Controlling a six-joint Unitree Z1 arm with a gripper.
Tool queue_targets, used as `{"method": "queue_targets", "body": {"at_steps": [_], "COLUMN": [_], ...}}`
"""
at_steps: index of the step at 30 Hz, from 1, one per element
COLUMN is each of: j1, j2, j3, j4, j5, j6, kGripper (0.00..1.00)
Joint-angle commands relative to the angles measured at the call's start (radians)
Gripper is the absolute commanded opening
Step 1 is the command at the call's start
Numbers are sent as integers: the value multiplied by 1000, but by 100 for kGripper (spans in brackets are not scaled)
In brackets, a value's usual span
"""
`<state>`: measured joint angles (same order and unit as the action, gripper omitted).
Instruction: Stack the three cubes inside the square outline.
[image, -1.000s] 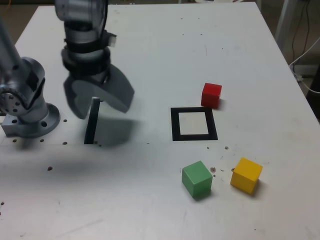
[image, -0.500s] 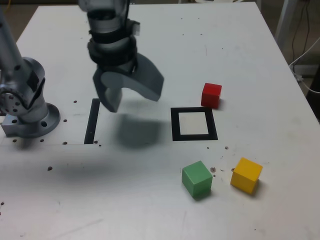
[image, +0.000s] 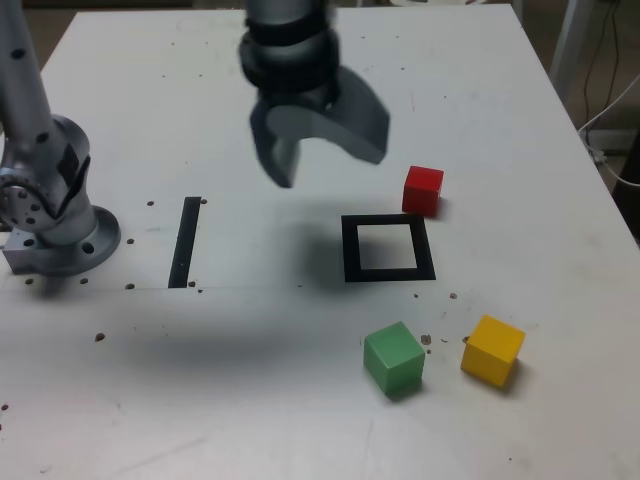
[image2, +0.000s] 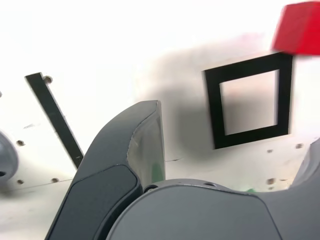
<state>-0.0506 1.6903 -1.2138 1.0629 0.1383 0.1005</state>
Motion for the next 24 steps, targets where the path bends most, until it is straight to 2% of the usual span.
{"method": "queue_targets", "body": {"at_steps": [1,9,24], "j1": [8,56,127], "j2": [29,171,396], "j3": [-31,-188,-376], "j4": [12,64,82], "j5": [0,-4,5], "j6": [10,101,215], "kGripper": [99,99,97]}}
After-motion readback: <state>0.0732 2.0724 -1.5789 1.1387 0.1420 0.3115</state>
